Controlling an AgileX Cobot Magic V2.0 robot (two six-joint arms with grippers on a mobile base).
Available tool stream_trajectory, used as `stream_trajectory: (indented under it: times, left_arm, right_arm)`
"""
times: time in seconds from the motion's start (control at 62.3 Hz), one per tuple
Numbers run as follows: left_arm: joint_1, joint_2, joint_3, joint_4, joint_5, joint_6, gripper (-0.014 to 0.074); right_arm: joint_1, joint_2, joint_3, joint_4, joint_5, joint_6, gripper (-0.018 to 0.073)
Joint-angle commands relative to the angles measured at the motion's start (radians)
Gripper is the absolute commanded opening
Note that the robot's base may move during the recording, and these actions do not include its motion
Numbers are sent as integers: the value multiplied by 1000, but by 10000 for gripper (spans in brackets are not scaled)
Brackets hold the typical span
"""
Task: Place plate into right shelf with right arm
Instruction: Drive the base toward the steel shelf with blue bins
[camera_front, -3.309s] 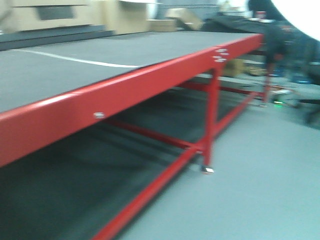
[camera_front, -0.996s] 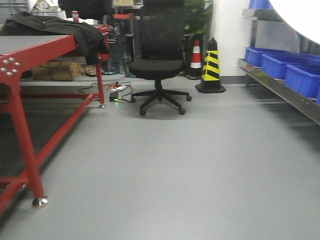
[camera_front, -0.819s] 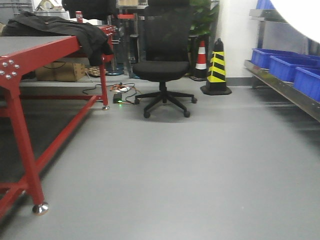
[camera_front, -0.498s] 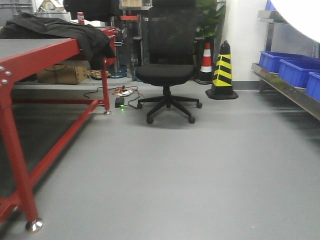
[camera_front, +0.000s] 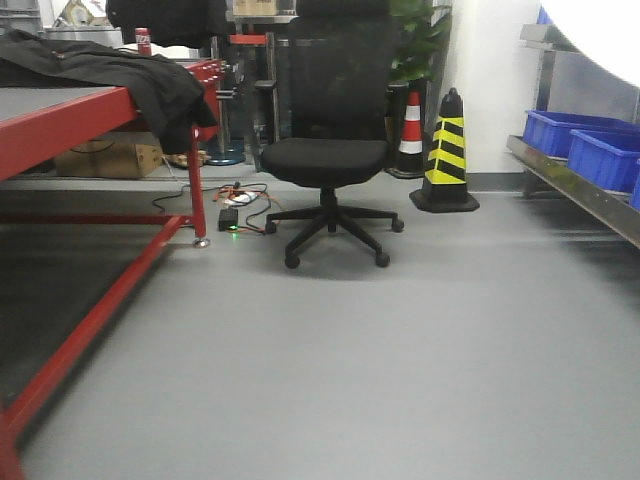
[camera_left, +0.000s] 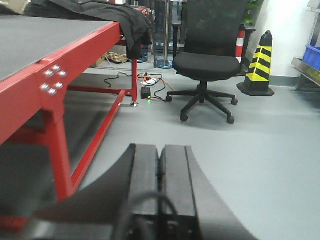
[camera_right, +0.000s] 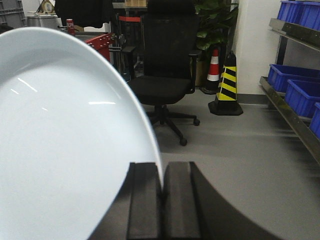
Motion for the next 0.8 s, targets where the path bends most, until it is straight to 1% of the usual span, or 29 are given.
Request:
stream_trajectory:
  times: [0.0, 0.787]
  left_arm:
    - [-2, -10, 10, -8, -90, -7, -128]
    - [-2, -10, 10, -8, -90, -7, -128]
  right_arm:
    - [-6, 8, -32, -13, -99, -3, 50]
    - [-6, 8, -32, -13, -99, -3, 50]
